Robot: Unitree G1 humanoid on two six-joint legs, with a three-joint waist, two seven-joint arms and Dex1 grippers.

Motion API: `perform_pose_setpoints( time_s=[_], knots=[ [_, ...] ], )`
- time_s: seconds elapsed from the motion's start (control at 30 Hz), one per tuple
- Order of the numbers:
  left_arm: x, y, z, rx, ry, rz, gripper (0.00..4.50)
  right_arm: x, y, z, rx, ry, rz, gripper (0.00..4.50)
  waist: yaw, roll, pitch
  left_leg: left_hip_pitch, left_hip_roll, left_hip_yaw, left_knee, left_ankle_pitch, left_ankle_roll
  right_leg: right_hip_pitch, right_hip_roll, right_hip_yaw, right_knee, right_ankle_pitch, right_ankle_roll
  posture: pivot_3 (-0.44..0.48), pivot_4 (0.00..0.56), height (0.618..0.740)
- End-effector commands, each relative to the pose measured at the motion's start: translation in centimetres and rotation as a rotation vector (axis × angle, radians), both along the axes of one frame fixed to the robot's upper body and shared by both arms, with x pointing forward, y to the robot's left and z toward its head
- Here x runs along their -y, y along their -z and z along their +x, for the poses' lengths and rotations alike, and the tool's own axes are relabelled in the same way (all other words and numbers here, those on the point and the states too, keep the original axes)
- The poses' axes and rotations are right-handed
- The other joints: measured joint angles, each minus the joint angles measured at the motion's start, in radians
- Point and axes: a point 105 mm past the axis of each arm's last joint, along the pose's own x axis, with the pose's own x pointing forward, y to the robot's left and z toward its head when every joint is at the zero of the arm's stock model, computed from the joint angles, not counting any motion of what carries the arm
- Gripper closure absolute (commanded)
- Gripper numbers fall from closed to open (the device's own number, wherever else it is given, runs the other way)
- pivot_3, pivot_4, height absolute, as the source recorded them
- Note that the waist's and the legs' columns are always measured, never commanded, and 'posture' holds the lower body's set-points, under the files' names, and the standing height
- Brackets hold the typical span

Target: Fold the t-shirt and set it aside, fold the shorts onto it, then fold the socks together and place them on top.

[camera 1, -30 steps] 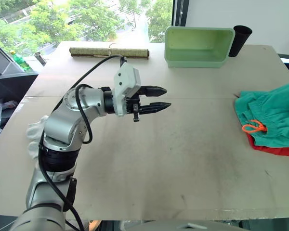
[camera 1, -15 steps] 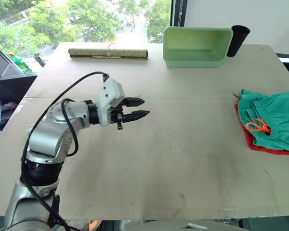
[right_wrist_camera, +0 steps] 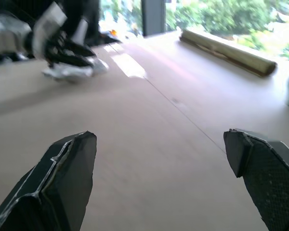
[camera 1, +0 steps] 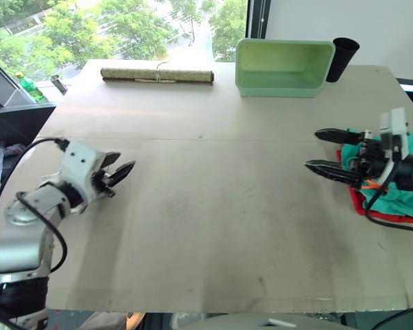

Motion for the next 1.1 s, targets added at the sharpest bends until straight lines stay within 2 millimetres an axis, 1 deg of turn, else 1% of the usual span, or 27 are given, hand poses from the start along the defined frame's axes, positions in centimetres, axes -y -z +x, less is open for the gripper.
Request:
perform_pose_setpoints(
  time_s=[0.03, 0.1, 0.13, 0.17, 0.3, 0.4, 0.47, 0.53, 0.6, 0.63, 0.7, 0.8, 0.87, 0.97, 1.1],
  knots=[
    [-2.4, 0.4, -1.3, -0.001, -0.104, 0.039, 2.3, -2.2, -0.6, -1.7, 0.024, -0.099, 0.044, 0.04, 0.0, 0.0, 0.0, 0.0, 0.0, 0.0, 0.0, 0.0, 0.0, 0.0, 0.0, 0.0, 0.0, 0.0, 0.0, 0.0, 0.15, 0.74],
    [-2.9, 1.0, -1.6, -0.022, -0.131, 0.047, 2.3, -2.6, -0.3, -2.0, 0.021, -0.111, 0.044, 0.04, 0.003, 0.0, 0.0, 0.0, 0.0, -0.001, 0.0, 0.0, 0.0, 0.0, -0.001, -0.001, 0.0, 0.0, -0.001, 0.0, 0.15, 0.74],
    [-3.6, 1.5, -1.7, -0.032, -0.163, 0.068, 2.3, -2.8, 0.0, -2.2, 0.016, -0.119, 0.035, 0.04, 0.005, 0.0, 0.0, 0.0, 0.0, -0.001, 0.0, -0.003, -0.004, 0.0, -0.002, -0.002, 0.0, -0.002, -0.004, 0.0, 0.15, 0.74],
    [-4.1, 1.7, -1.7, -0.033, -0.193, 0.075, 2.3, -2.9, 0.3, -2.3, 0.012, -0.123, 0.028, 0.04, 0.006, -0.001, 0.0, 0.0, 0.0, -0.001, 0.0, -0.004, -0.002, 0.0, -0.002, -0.002, 0.0, -0.001, -0.005, 0.0, 0.15, 0.74],
    [-6.0, 2.4, -1.2, -0.015, -0.317, 0.048, 2.3, -2.9, 0.8, -2.5, -0.007, -0.12, 0.031, 0.04, 0.007, -0.001, -0.001, 0.0, 0.0, -0.002, 0.0, -0.005, 0.0, 0.0, -0.003, -0.002, 0.0, -0.001, -0.006, 0.0, 0.15, 0.74],
    [-6.9, 3.7, -1.0, -0.036, -0.375, 0.065, 2.3, -2.6, 1.4, -2.5, -0.009, -0.11, 0.007, 0.04, 0.004, -0.003, -0.002, 0.0, 0.0, -0.002, 0.0, -0.005, 0.0, 0.0, -0.003, -0.003, 0.0, -0.001, -0.007, 0.0, 0.15, 0.74],
    [-7.5, 4.3, -1.0, -0.047, -0.426, 0.01, 2.3, -2.5, 1.3, -2.5, -0.006, -0.1, 0.008, 0.04, 0.001, -0.003, -0.002, 0.0, 0.0, -0.002, 0.0, -0.005, 0.0, 0.0, -0.003, -0.003, 0.0, -0.001, -0.006, 0.0, 0.15, 0.74],
    [-7.9, 5.9, -1.4, -0.106, -0.468, -0.022, 2.3, -2.4, 1.2, -2.5, 0.0, -0.088, 0.014, 0.04, -0.001, -0.003, -0.002, 0.0, 0.0, -0.002, 0.0, -0.005, 0.0, 0.0, -0.004, -0.003, 0.0, -0.001, -0.006, 0.0, 0.15, 0.74],
    [-7.7, 6.9, -1.6, -0.149, -0.468, -0.055, 2.3, -2.4, 1.2, -2.6, 0.0, -0.087, 0.015, 0.04, -0.002, -0.002, -0.003, 0.001, 0.0, -0.002, 0.0, -0.005, 0.0, 0.0, -0.004, -0.003, 0.001, -0.001, -0.007, 0.0, 0.15, 0.74],
    [-7.4, 7.5, -1.6, -0.171, -0.463, -0.065, 2.54, -2.4, 1.2, -2.6, 0.001, -0.086, 0.015, 0.01, -0.002, 0.0, -0.004, 0.001, 0.0, -0.002, 0.0, -0.005, 0.0, 0.0, -0.003, -0.003, 0.001, 0.0, -0.007, 0.0, 0.15, 0.74],
    [-6.9, 8.2, -1.7, -0.199, -0.452, -0.098, 3.12, -2.3, 1.1, -2.6, 0.002, -0.083, 0.013, 0.0, -0.002, 0.004, -0.007, 0.001, 0.0, -0.002, 0.0, -0.005, 0.0, 0.0, -0.004, -0.002, 0.001, 0.0, -0.007, 0.0, 0.15, 0.74],
    [-6.3, 8.8, -1.7, -0.221, -0.44, -0.12, 4.47, -2.1, 1.0, -2.5, 0.007, -0.075, 0.008, 0.0, -0.002, 0.008, -0.01, 0.002, 0.0, -0.002, 0.0, -0.005, 0.0, 0.0, -0.004, -0.002, 0.001, 0.0, -0.007, 0.0, 0.15, 0.74],
    [-6.2, 8.9, -1.8, -0.227, -0.439, -0.128, 4.47, -2.0, 0.9, -2.4, 0.009, -0.07, 0.006, 0.0, -0.002, 0.011, -0.012, 0.002, 0.0, -0.001, 0.0, -0.005, 0.0, 0.0, -0.004, -0.002, 0.001, 0.0, -0.007, 0.0, 0.15, 0.74],
    [-5.3, 8.9, -1.5, -0.226, -0.407, -0.151, 4.47, -1.8, 0.8, -2.4, 0.01, -0.064, 0.005, 0.0, -0.002, 0.011, -0.013, 0.002, 0.0, -0.001, -0.001, -0.005, 0.0, 0.0, -0.004, -0.002, 0.001, 0.0, -0.007, 0.0, 0.15, 0.74],
    [-1.9, 7.5, 0.1, -0.196, -0.276, -0.193, 4.47, -1.3, 0.7, -2.3, 0.01, -0.055, 0.002, 0.0, 0.003, 0.011, -0.013, 0.001, -0.001, -0.001, 0.0, -0.005, 0.0, 0.0, -0.004, -0.002, 0.001, -0.001, -0.007, 0.0, 0.15, 0.74]
  ],
)
